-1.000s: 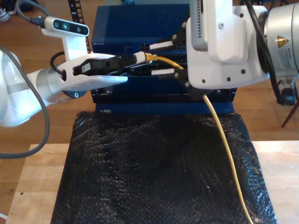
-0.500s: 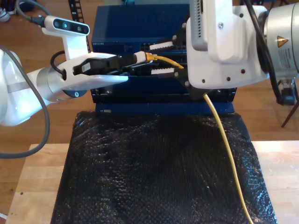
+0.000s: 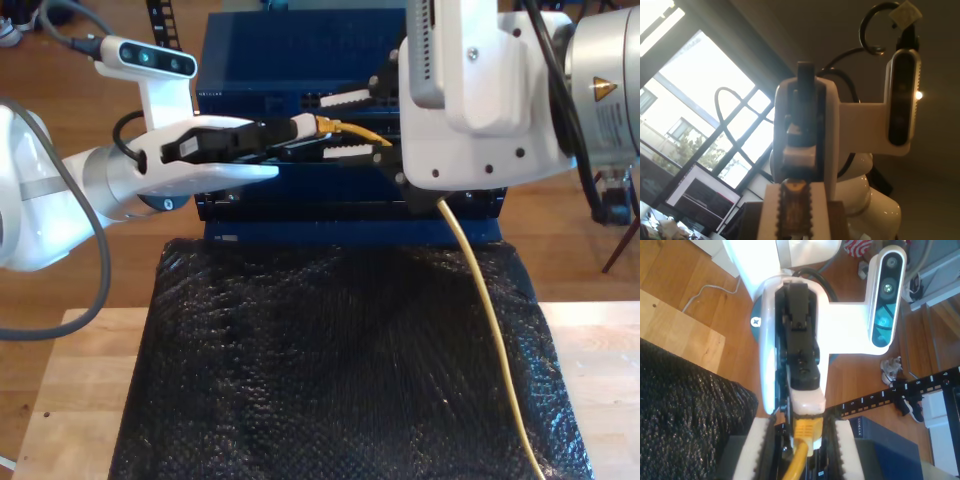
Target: Grab the cable and plug it in
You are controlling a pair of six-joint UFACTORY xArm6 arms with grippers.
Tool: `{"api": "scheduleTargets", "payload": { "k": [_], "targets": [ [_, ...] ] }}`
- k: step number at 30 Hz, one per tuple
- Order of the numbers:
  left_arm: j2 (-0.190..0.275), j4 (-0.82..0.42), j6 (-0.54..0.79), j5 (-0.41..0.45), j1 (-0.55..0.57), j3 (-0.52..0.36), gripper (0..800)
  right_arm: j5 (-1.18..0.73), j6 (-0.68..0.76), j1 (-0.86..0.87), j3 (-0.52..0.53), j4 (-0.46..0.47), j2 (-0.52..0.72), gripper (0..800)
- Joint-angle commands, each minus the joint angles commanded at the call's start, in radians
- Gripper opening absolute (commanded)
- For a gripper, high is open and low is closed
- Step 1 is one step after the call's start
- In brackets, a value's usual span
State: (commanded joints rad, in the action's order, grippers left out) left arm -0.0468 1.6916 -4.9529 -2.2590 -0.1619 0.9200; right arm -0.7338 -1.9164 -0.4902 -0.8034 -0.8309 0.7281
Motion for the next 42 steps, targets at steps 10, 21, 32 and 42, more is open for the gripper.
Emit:
{"api": "scheduleTargets", "payload": {
  "k": [10,21,32,42],
  "targets": [
    [0.000,0.000,0.000,0.000,0.000,0.002,8,0.000,0.000,0.000,0.000,0.000,-0.002,266],
    [0.000,-0.002,0.000,0.002,0.000,0.000,8,0.000,0.000,0.000,0.000,0.000,0.000,254],
    [0.000,-0.002,0.000,0.002,0.002,0.000,8,0.000,0.000,0.000,0.000,0.000,0.000,247],
    [0.000,-0.002,0.000,0.002,0.002,0.000,8,0.000,0.000,0.000,0.000,-0.002,0.000,184]
  ]
}}
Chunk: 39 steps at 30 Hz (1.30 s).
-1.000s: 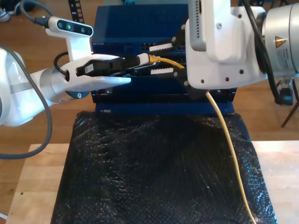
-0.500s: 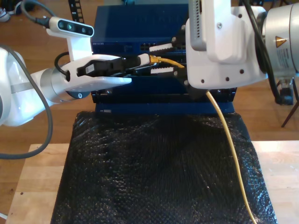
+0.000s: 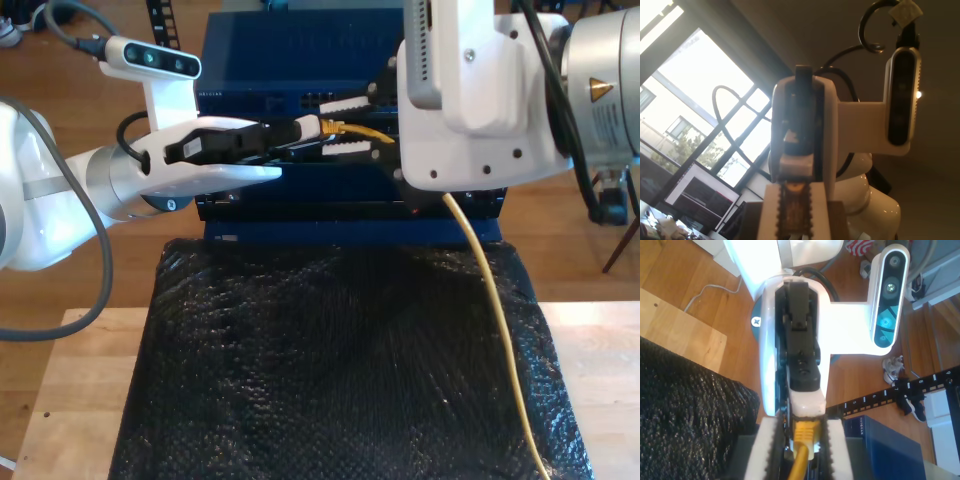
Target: Grab the cable and plug it in
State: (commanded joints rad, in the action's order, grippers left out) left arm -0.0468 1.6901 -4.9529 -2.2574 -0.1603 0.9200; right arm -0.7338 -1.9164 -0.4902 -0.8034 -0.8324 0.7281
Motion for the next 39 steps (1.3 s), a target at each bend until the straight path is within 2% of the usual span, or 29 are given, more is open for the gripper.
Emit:
{"api": "scheduleTargets", "payload": {
  "k": [5,9,10,13,14,22,27,32,39],
  "targets": [
    [-0.002,0.000,0.000,0.002,0.000,0.000,13,0.000,0.000,0.000,0.000,0.000,0.000,135],
    [-0.002,0.000,0.000,-0.002,0.000,0.000,37,0.003,0.002,0.002,0.002,-0.002,0.002,48],
    [-0.002,-0.002,-0.002,-0.002,0.000,0.000,66,0.003,0.002,0.002,0.002,-0.002,0.002,42],
    [-0.003,0.000,-0.006,-0.017,0.002,-0.003,283,0.003,0.002,0.002,0.002,-0.002,0.002,19],
    [-0.003,0.000,-0.006,-0.029,0.002,-0.003,329,0.003,0.002,0.002,0.002,-0.002,0.003,10],
    [-0.009,0.002,-0.008,-0.043,0.003,-0.006,559,0.003,0.003,0.002,0.003,-0.003,0.003,1],
    [-0.009,0.003,-0.008,-0.037,0.000,-0.005,757,0.003,0.005,0.002,0.002,-0.005,0.002,0],
    [-0.006,0.005,-0.008,-0.021,-0.003,0.011,795,0.003,0.018,0.006,-0.005,-0.008,-0.005,0],
    [-0.003,-0.002,-0.005,0.068,-0.038,0.041,798,0.006,0.066,0.017,-0.044,-0.005,-0.069,0]
  ]
}}
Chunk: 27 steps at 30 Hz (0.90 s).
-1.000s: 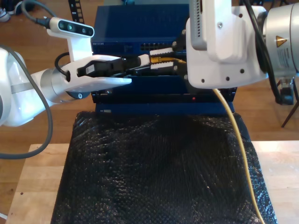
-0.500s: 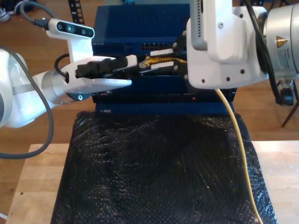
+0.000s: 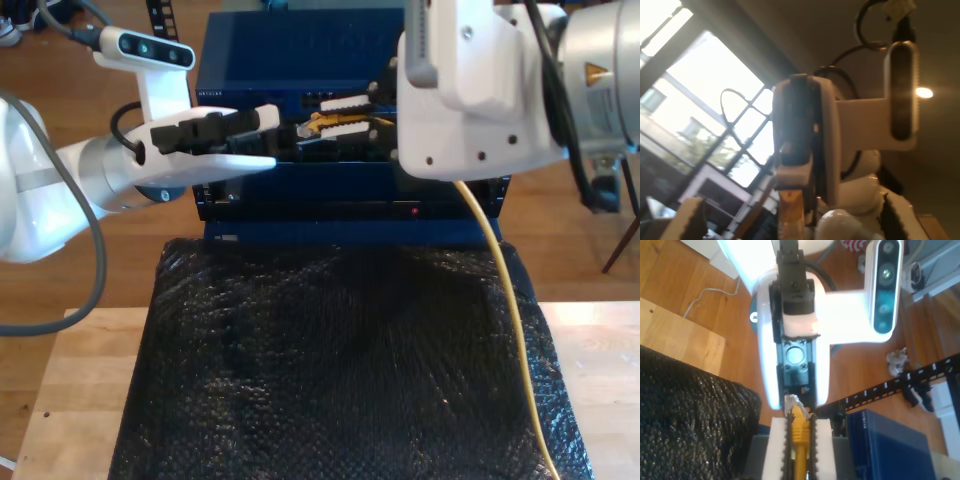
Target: Grab the cable and plug it in
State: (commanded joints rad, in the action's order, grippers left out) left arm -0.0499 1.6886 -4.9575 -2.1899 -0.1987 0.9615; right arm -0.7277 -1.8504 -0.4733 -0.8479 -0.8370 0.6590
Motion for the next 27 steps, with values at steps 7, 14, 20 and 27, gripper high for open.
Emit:
{"api": "scheduleTargets", "payload": {
  "k": [7,14,20,27],
  "targets": [
    [0.000,-0.092,0.000,0.095,-0.051,0.084,798,0.002,0.071,0.135,-0.017,0.006,-0.031,0],
    [0.014,-0.255,0.005,0.187,-0.121,0.143,798,-0.003,0.078,0.216,-0.023,0.044,-0.068,0],
    [0.040,-0.390,0.006,0.253,-0.153,0.181,798,-0.043,0.175,0.255,-0.026,0.163,-0.132,0],
    [0.072,-0.535,0.008,0.285,-0.196,0.207,798,-0.074,0.275,0.267,-0.015,0.319,-0.186,0]
  ]
}}
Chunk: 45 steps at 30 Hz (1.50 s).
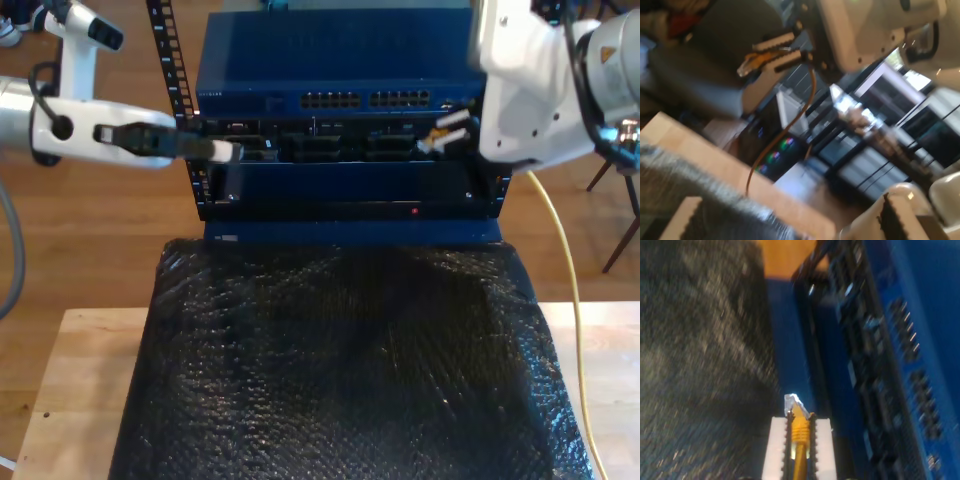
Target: Grab the cable and plug it in
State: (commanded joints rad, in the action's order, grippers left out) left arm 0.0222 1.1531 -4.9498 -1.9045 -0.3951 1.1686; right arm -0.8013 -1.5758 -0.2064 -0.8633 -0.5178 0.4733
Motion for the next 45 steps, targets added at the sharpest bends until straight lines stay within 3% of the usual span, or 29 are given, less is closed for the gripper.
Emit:
{"api": "scheduleTargets", "payload": {
  "k": [10,16,20,30,36,45],
  "targets": [
    [0.021,-0.281,0.130,0.000,-0.081,0.083,798,-0.138,0.153,0.003,0.035,0.206,-0.072,0],
    [0.041,-0.420,0.252,0.008,-0.120,0.094,798,-0.144,0.209,0.008,0.055,0.262,-0.107,0],
    [0.084,-0.529,0.353,0.041,-0.124,0.087,799,-0.144,0.210,0.008,0.055,0.281,-0.129,0],
    [0.130,-0.726,0.580,0.049,-0.206,0.009,797,-0.143,0.244,0.043,0.055,0.331,-0.190,0],
    [0.198,-0.815,0.772,0.049,-0.226,-0.077,798,-0.140,0.347,0.041,0.054,0.470,-0.213,0],
    [0.221,-0.835,1.083,0.046,-0.420,-0.172,799,-0.138,0.361,0.037,0.048,0.489,-0.241,0]
  ]
}}
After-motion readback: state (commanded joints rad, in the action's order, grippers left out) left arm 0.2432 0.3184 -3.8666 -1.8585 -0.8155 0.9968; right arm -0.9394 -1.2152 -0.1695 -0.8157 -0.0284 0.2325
